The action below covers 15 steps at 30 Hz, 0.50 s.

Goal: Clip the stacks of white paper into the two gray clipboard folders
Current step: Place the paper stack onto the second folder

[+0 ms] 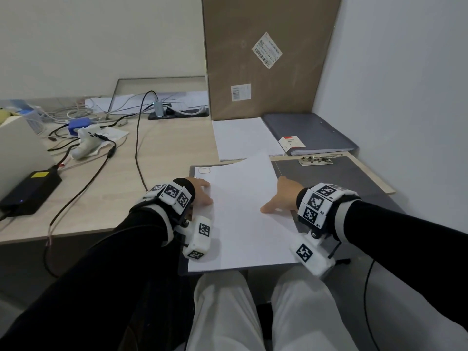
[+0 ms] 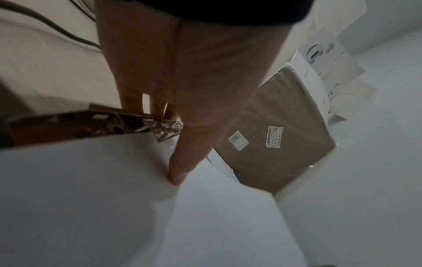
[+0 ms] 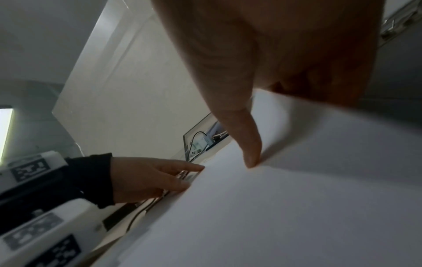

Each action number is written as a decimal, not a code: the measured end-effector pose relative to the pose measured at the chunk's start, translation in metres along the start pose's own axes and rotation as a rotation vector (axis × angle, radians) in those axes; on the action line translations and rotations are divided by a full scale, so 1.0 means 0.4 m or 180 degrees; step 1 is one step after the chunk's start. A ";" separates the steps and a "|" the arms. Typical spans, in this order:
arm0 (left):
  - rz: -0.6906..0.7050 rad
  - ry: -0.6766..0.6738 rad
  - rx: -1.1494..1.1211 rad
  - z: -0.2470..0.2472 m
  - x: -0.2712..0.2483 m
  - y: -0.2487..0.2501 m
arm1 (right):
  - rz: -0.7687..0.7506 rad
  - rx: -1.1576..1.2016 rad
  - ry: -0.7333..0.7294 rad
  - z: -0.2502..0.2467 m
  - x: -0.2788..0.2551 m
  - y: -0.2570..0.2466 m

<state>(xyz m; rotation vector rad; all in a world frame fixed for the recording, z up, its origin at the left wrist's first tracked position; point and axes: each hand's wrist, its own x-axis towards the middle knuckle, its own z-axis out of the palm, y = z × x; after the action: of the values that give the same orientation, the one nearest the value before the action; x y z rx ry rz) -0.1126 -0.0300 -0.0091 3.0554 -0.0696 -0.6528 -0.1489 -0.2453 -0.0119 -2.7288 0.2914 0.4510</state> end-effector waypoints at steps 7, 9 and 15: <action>-0.0002 0.0033 -0.0119 -0.002 0.000 0.002 | -0.0859 -0.0757 -0.0039 -0.012 0.041 -0.031; -0.0013 0.0053 -0.0174 -0.001 0.003 0.001 | -0.1100 -0.0901 -0.0227 -0.011 0.057 -0.059; 0.0005 0.0141 -0.0334 0.009 0.016 -0.006 | -0.1244 -0.1152 -0.0524 0.062 0.097 -0.109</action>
<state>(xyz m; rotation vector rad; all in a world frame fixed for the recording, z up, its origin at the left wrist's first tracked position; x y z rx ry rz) -0.1083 -0.0280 -0.0149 2.9670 -0.0359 -0.5694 -0.1083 -0.2017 -0.0336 -2.9647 -0.3991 0.6609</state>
